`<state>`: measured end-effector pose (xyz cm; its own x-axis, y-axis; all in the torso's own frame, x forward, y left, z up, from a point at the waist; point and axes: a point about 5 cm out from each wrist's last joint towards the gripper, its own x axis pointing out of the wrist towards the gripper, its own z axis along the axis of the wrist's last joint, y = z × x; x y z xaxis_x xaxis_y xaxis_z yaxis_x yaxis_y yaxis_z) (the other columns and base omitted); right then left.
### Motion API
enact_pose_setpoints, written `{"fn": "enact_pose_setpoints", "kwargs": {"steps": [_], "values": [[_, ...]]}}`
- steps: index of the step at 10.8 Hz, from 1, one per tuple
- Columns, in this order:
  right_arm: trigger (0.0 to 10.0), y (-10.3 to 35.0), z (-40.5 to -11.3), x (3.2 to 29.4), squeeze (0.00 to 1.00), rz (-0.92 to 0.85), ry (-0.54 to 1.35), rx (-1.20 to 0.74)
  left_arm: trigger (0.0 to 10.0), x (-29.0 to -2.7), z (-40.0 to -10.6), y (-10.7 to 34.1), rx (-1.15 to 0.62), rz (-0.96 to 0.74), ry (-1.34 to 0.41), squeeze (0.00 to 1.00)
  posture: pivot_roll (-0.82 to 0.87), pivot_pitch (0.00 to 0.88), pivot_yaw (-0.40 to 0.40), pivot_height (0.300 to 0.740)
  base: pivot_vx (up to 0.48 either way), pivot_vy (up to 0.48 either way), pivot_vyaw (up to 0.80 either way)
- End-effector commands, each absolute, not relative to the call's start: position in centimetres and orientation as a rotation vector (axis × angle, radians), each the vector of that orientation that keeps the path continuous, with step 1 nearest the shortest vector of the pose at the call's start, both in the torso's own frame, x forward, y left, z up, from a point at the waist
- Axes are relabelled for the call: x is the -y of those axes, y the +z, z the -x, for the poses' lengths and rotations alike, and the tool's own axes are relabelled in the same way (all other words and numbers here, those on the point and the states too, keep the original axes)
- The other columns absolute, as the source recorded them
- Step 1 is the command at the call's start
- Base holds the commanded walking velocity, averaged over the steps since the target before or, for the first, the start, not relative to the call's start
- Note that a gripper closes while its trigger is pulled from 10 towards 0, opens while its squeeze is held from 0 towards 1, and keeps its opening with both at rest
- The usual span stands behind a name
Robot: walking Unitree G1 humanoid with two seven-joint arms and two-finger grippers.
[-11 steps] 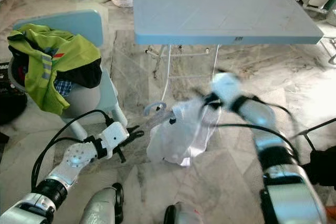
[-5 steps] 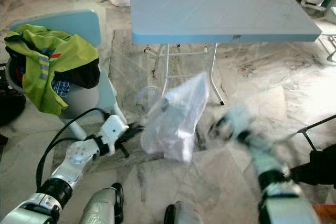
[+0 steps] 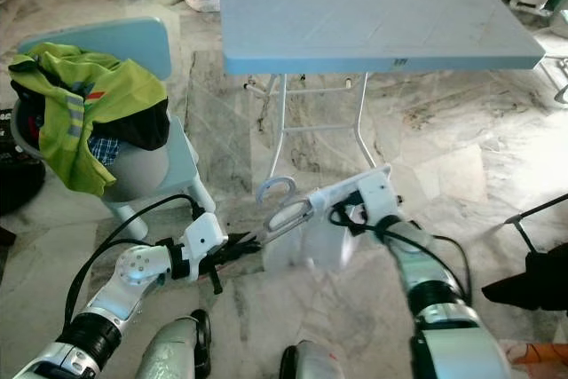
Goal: Hang hanger
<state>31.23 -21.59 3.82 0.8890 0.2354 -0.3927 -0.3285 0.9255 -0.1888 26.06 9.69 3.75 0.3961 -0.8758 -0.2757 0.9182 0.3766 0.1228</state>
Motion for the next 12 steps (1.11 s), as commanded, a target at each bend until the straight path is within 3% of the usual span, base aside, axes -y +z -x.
{"fn": "enact_pose_setpoints", "kwargs": {"steps": [1,2,12], "values": [[2.9,3.7,-31.3,21.6,0.0,0.156,0.262,-0.377,0.0,-8.5,-26.1,5.3,-0.095,-0.257,-1.211,0.0,0.02,0.141,-0.063,0.74,0.0,0.0,0.0],[0.0,3.8,-31.4,21.5,0.0,0.116,0.26,-0.37,0.0,-8.5,-26.0,5.9,-0.097,-0.251,-1.231,0.0,0.02,0.14,-0.062,0.74,0.0,0.0,0.0],[0.0,4.1,-31.7,22.4,0.0,0.09,0.186,-0.382,0.0,-8.6,-27.2,7.8,-0.009,-0.224,-1.141,0.0,0.04,0.135,-0.068,0.74,0.0,0.0,0.0]]}}
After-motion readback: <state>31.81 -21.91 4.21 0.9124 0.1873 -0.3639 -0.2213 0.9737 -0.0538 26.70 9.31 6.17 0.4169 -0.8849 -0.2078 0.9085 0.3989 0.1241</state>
